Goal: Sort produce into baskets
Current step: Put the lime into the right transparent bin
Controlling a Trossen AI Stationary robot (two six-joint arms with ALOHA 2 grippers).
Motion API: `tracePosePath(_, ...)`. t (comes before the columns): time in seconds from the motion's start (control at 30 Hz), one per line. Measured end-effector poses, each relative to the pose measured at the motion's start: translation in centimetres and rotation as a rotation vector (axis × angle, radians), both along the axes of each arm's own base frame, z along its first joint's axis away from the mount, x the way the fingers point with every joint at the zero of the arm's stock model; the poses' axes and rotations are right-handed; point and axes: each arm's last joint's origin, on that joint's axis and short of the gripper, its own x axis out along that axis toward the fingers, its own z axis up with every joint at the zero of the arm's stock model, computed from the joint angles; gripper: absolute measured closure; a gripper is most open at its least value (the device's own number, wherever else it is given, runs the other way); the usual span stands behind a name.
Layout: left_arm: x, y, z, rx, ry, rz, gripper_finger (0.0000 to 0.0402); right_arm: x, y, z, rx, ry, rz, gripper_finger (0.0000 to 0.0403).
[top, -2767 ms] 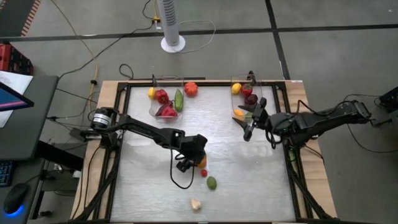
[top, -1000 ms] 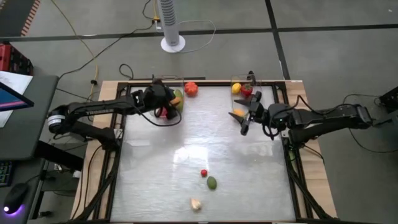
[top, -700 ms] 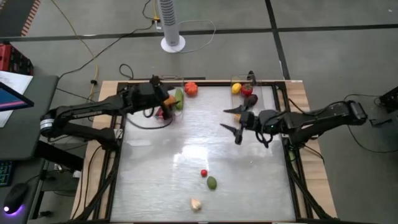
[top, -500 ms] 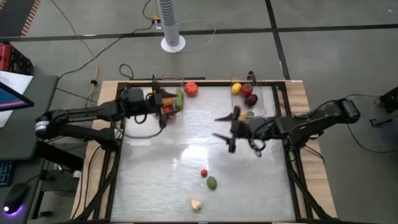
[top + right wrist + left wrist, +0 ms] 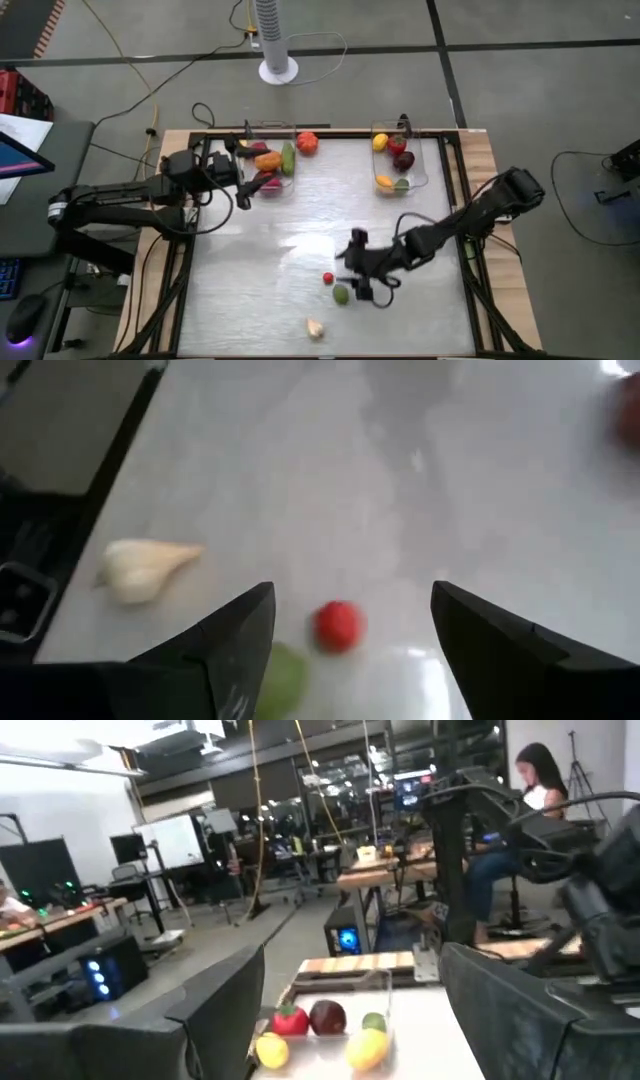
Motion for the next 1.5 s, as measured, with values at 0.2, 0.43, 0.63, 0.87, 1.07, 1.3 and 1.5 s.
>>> tracePosePath(0.2,-0.6,-0.4,0.1,-0.011,0.008,-0.008,0.0111,1.3,3.5,-2.0,0.047,0.041,0.003,0.0106)
tracePosePath(0.43,-0.5,-0.3,-0.2,-0.057,0.022,-0.012,0.0111,2.6,4.6,-4.9,0.028,0.12,-0.018,0.0067)
tracePosePath(0.63,-0.3,-0.3,-0.5,-0.088,0.048,-0.012,0.0111,2.5,5.4,-5.6,0.02,0.179,-0.044,0.0011)
tracePosePath(0.87,-0.3,-0.3,-0.9,-0.102,0.087,-0.01,0.0111,0.9,5.9,-6.7,-0.051,0.204,-0.098,0.0012)
tracePosePath(1.07,-0.3,-0.3,-1.0,-0.103,0.089,-0.008,0.0111,0.4,5.8,-7.4,-0.056,0.202,-0.1,0.0029)
tracePosePath(1.3,-0.3,-0.3,-1.0,-0.106,0.096,-0.007,0.0111,0.2,5.2,-8.5,-0.027,0.165,-0.109,0.0037)
tracePosePath(1.5,-0.3,-0.3,-1.1,-0.107,0.101,-0.006,0.0111,0.5,5.0,-9.0,-0.04,0.171,-0.123,0.0037)
